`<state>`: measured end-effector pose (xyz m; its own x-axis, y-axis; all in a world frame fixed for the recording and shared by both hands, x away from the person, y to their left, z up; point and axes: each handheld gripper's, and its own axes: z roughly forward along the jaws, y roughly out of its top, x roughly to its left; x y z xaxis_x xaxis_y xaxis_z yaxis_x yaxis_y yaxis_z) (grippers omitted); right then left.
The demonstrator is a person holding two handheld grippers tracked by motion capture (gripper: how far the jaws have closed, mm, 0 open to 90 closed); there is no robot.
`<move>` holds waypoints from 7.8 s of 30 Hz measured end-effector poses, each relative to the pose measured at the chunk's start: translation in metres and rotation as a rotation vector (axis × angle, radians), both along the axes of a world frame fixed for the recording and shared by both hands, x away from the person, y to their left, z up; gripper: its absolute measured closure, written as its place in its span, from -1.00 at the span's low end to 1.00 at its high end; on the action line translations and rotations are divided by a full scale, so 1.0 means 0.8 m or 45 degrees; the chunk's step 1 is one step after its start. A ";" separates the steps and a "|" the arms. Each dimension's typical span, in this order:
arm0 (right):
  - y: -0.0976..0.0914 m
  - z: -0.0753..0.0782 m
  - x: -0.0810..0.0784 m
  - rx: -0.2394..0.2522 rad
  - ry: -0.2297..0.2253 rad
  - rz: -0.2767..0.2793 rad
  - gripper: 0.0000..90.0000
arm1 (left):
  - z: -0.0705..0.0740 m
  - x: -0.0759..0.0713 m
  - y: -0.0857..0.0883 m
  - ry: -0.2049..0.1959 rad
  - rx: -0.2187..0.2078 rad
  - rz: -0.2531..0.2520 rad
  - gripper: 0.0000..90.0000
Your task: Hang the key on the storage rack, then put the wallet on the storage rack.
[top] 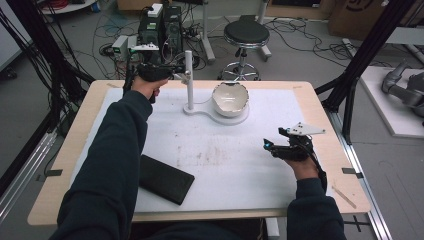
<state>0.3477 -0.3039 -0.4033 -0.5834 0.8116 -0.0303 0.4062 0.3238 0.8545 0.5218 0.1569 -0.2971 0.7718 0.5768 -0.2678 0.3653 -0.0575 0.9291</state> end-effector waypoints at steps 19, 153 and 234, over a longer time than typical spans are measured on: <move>0.001 -0.002 0.006 -0.013 0.006 -0.020 -0.45 | -0.048 -0.112 0.052 -0.206 0.257 0.356 -0.47; 0.272 -0.032 -0.027 -0.052 0.083 0.536 -0.53 | -0.140 -0.219 0.168 -0.150 0.172 0.570 -0.34; 0.351 -0.048 -0.064 -0.327 0.087 0.600 -0.58 | -0.149 -0.213 0.163 -0.096 0.202 0.541 -0.26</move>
<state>0.2962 -0.0233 -0.4418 -0.8900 0.4332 -0.1424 0.2186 0.6793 0.7005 0.3514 0.2870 -0.4163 0.4716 0.8758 -0.1025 0.3187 -0.0609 0.9459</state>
